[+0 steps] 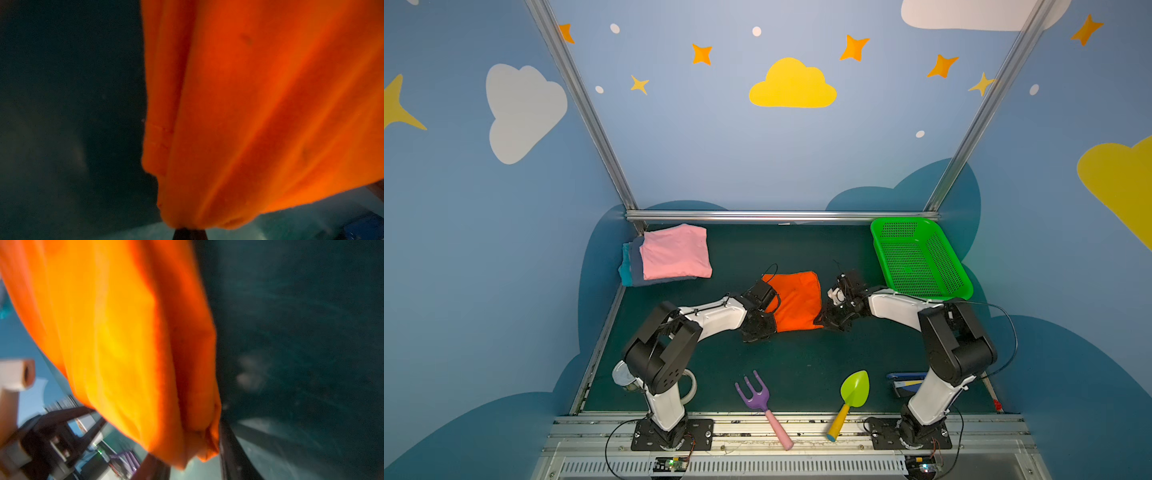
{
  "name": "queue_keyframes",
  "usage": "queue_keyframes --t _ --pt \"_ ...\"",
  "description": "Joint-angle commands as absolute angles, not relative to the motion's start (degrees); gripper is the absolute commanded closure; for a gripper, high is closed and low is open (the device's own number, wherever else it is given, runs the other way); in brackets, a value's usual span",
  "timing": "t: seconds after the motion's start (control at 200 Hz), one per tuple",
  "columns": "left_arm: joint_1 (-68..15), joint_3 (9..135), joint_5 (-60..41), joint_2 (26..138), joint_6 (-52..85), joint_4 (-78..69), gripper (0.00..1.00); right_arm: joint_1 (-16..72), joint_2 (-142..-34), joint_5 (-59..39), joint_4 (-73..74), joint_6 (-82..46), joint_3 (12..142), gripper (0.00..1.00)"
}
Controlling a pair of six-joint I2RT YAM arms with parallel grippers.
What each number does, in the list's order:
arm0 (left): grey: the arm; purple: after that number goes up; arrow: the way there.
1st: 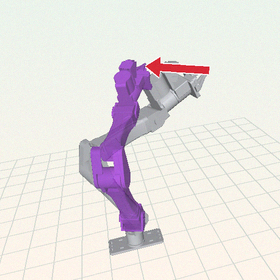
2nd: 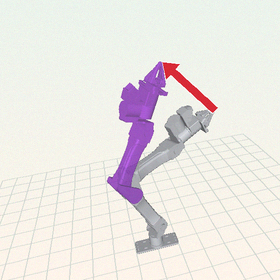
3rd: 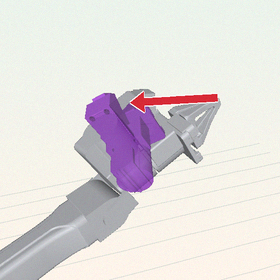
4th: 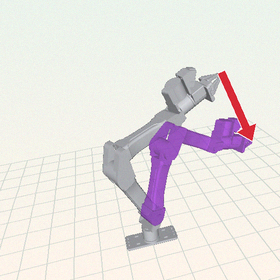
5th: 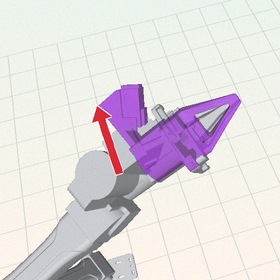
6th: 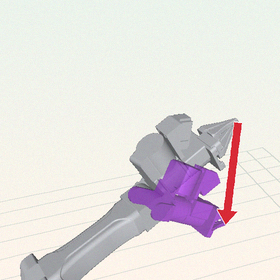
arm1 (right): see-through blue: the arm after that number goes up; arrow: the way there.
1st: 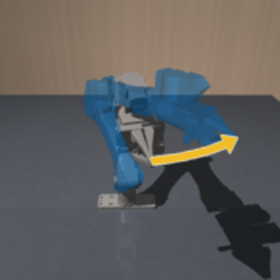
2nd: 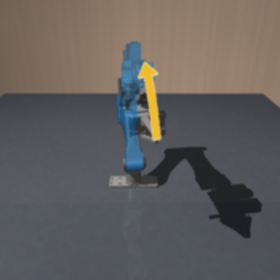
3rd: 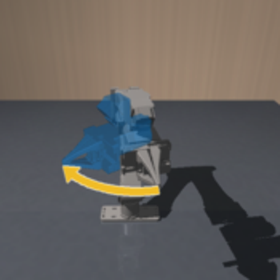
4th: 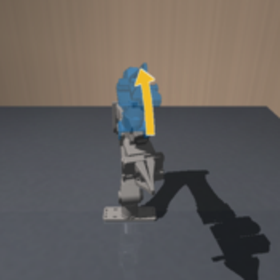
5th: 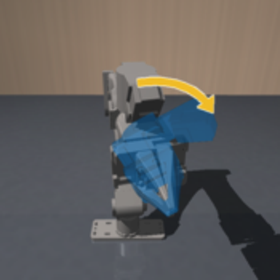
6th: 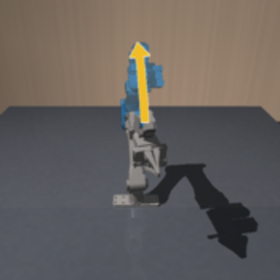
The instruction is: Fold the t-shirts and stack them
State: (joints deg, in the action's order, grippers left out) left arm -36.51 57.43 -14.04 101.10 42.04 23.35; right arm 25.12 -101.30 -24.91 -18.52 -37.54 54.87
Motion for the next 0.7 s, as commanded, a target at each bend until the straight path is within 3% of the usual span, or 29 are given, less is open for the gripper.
queue_keyframes --t 0.0,0.26,0.536,0.611,0.696 --pt "-36.65 57.22 -14.32 102.91 41.76 23.56 0.96 24.46 -103.99 -23.81 -17.07 -37.9 56.11 1.0" --pt "-35.68 55.42 -12.84 102.24 40.0 25.29 0.96 19.07 -102.11 -19.37 -23.9 -34.04 56.25 1.0" --pt "-35.68 54.91 -12.51 100.23 39.69 26.82 0.96 18.91 -102.65 -21.66 -24.04 -33.57 56.75 1.0" --pt "-35.7 55.64 -12.62 98.82 40.06 27.35 0.8 20.35 -102.57 -21.44 -24.36 -33.15 57.18 1.0" --pt "-35.42 57.71 -12.56 96.5 39.27 29.45 0.72 22.1 -102.57 -19.95 -25.6 -32.49 57.98 1.0"
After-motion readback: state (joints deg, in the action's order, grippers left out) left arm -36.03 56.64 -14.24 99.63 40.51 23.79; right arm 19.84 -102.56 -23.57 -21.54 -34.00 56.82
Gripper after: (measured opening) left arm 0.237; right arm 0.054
